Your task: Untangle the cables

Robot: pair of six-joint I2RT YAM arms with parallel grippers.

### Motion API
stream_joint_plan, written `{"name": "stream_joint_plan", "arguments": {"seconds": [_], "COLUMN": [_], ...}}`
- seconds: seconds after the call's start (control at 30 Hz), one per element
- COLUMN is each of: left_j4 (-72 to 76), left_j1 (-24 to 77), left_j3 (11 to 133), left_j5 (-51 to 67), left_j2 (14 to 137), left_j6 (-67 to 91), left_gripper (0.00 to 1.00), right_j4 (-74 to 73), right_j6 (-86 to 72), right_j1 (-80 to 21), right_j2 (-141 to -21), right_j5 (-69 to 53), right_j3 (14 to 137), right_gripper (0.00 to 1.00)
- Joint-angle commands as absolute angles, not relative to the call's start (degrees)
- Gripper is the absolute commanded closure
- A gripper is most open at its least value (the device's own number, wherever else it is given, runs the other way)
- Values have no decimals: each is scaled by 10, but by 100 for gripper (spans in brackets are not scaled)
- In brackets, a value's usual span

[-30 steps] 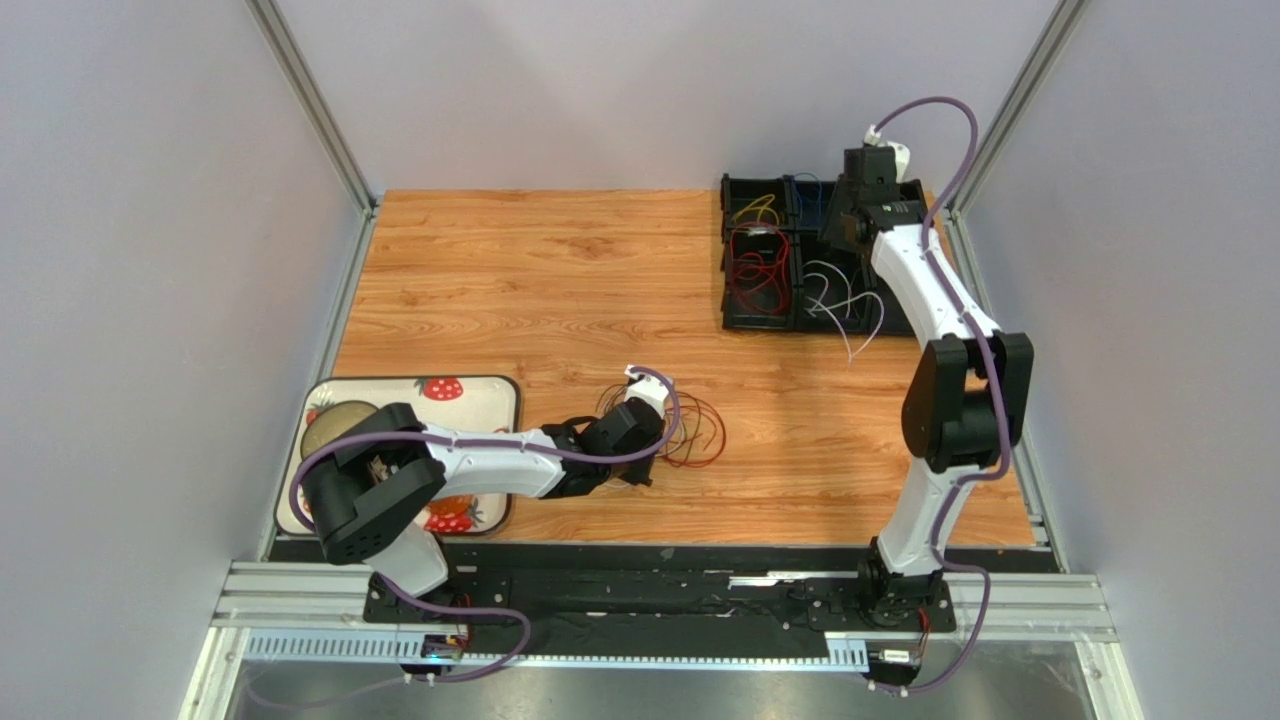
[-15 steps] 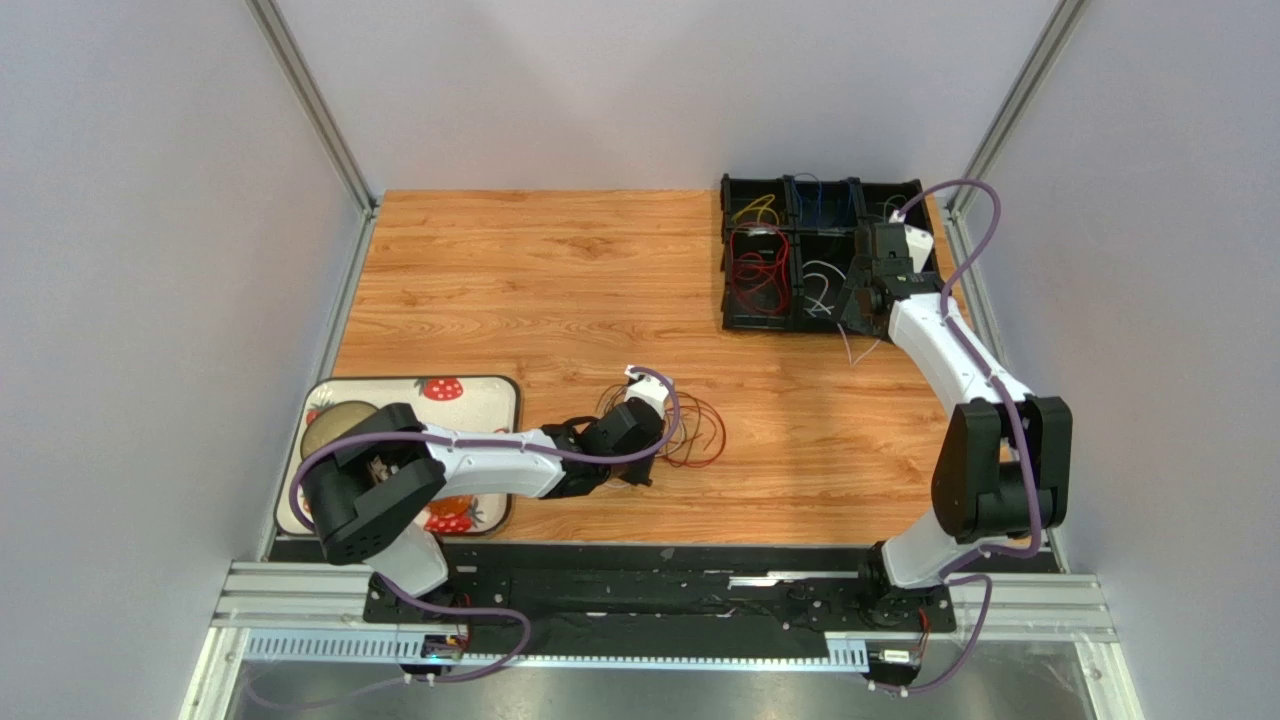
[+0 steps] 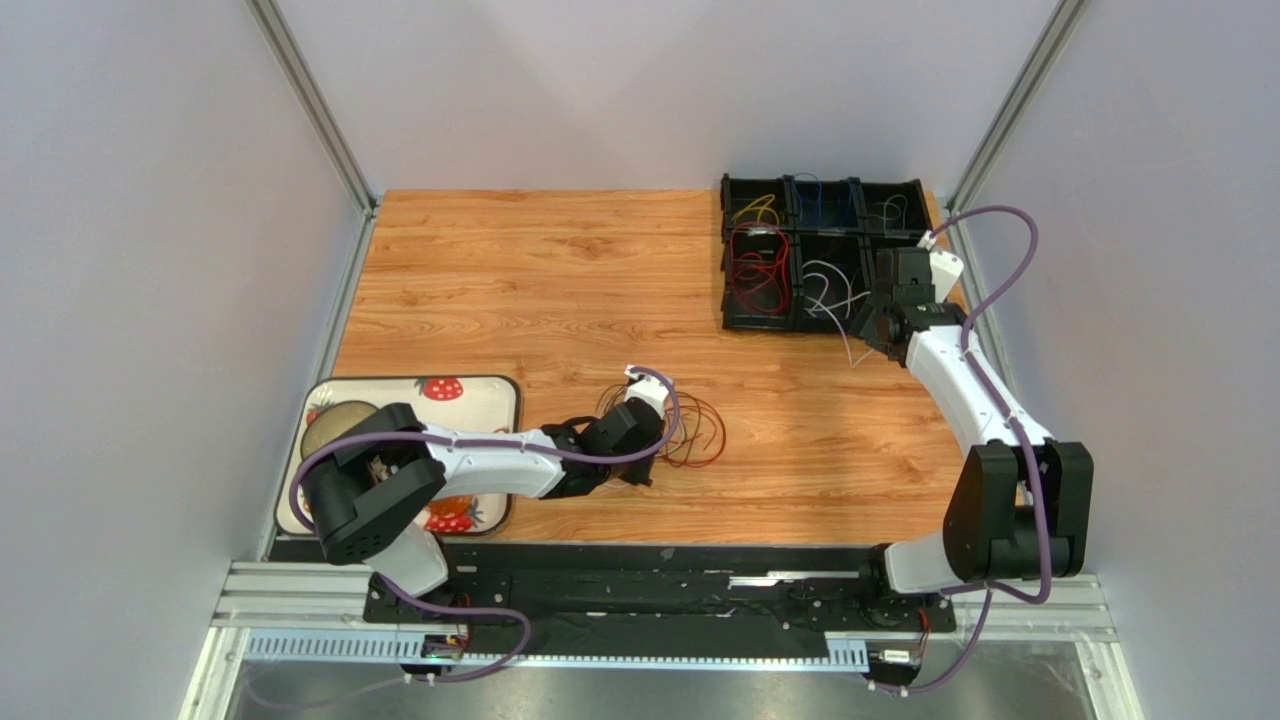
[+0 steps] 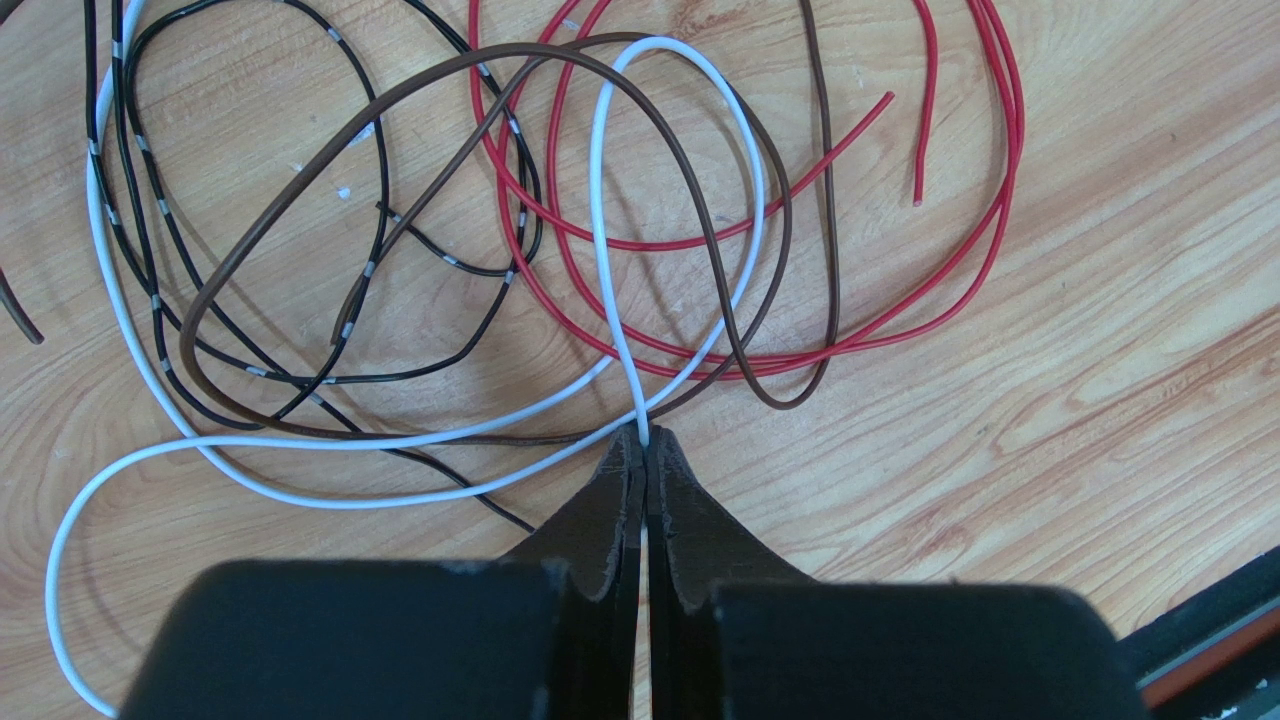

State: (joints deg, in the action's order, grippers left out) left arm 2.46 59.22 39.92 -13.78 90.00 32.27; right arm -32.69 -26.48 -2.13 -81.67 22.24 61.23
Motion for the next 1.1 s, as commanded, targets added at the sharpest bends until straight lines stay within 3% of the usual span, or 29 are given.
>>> {"name": "stream_joint_plan", "arguments": {"seconds": [0.0, 0.4, 0.57, 0.67, 1.07], "left_j4": [8, 17, 16, 17, 16], "left_j1": [593, 592, 593, 593, 593], "left_j3": [390, 381, 381, 382, 383], "left_j5": [-130, -128, -128, -128, -128], "left_j2": [902, 893, 893, 895, 896], "left_j6": [324, 323, 324, 324, 324], "left_gripper": [100, 100, 100, 100, 100], "right_j4": [-287, -280, -254, -245, -213], "right_j6": [-284, -281, -286, -282, -262], "right_j1": [-14, -5, 25, 32, 33], "right_j2": [-790, -796, -813, -840, -889], "right_j5": [221, 209, 193, 177, 144], "right_j3": [603, 582, 579, 592, 622], "right_gripper": [41, 45, 51, 61, 69]}}
